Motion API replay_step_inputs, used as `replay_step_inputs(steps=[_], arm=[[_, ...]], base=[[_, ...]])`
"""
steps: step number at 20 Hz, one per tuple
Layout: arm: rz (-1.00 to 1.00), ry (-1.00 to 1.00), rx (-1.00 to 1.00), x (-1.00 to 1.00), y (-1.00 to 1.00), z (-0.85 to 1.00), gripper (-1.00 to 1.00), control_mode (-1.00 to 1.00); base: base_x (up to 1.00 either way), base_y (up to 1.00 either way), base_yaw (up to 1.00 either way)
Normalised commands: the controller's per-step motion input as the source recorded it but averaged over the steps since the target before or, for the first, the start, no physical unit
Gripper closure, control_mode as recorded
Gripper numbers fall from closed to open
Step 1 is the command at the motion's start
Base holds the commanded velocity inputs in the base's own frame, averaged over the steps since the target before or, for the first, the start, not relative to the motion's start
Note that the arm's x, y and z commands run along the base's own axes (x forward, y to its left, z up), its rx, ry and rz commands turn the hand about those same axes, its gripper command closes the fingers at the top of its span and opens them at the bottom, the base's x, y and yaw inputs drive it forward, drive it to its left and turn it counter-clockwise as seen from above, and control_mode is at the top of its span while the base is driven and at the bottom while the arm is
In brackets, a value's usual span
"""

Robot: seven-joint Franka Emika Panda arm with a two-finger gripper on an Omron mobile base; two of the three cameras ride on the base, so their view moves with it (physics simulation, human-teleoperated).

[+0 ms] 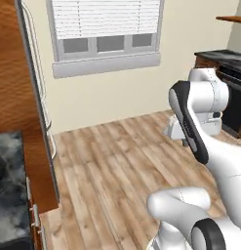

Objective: Take the pizza cutter from the drawer on the left and place it on the dining counter for cutting.

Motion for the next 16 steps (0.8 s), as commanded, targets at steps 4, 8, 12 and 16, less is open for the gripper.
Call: replay_step_inputs(steps=[4, 8, 12, 16], arm=[[0.00, 0.00, 0.00, 0.00, 0.00, 0.00, 1.00, 1.00], [0.00, 0.00, 0.00, 0.00, 0.00, 0.00, 1.00, 1.00], [0.00, 0.00, 0.00, 0.00, 0.00, 0.00, 1.00, 1.00], [0.00, 0.00, 0.00, 0.00, 0.00, 0.00, 1.00, 1.00]], base=[[0.02, -0.52, -0.79], [0.10, -0.54, -0.76], [0.18, -0.54, -0.74], [0.26, -0.49, -0.71]])
